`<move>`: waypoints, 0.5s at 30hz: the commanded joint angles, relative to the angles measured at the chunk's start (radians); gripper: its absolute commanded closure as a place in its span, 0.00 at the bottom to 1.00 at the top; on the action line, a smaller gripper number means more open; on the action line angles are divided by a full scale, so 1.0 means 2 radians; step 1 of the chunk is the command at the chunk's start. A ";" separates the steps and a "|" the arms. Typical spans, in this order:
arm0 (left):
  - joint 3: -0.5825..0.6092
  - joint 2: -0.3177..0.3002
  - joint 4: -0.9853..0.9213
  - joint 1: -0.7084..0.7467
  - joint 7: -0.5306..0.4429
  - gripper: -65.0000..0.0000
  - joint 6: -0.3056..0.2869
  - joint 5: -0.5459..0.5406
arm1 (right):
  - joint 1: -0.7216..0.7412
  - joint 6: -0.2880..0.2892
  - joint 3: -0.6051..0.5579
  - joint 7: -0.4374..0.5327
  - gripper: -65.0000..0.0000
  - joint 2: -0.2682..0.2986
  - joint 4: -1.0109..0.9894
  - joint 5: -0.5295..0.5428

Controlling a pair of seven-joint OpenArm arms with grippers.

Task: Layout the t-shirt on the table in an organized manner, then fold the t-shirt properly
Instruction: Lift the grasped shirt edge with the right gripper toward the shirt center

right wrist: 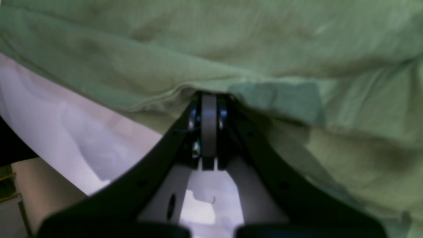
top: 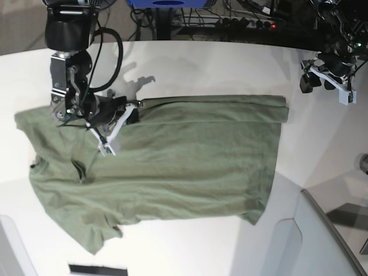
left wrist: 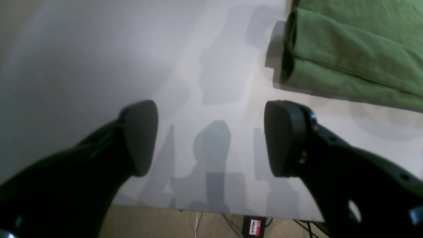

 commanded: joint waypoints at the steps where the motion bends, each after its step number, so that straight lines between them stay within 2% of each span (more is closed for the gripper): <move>1: -0.004 -0.008 0.008 0.000 -0.009 0.26 -0.003 -0.009 | 0.018 0.004 0.000 0.007 1.00 0.000 0.007 0.007; 10: -0.004 -0.008 0.008 0.000 -0.009 0.26 -0.003 -0.009 | 0.080 0.004 0.001 0.008 1.00 0.003 -0.016 0.005; 15: -0.001 -0.008 0.008 0.000 -0.009 0.26 -0.003 -0.009 | 0.116 0.004 -0.002 0.056 1.00 0.005 -0.049 0.004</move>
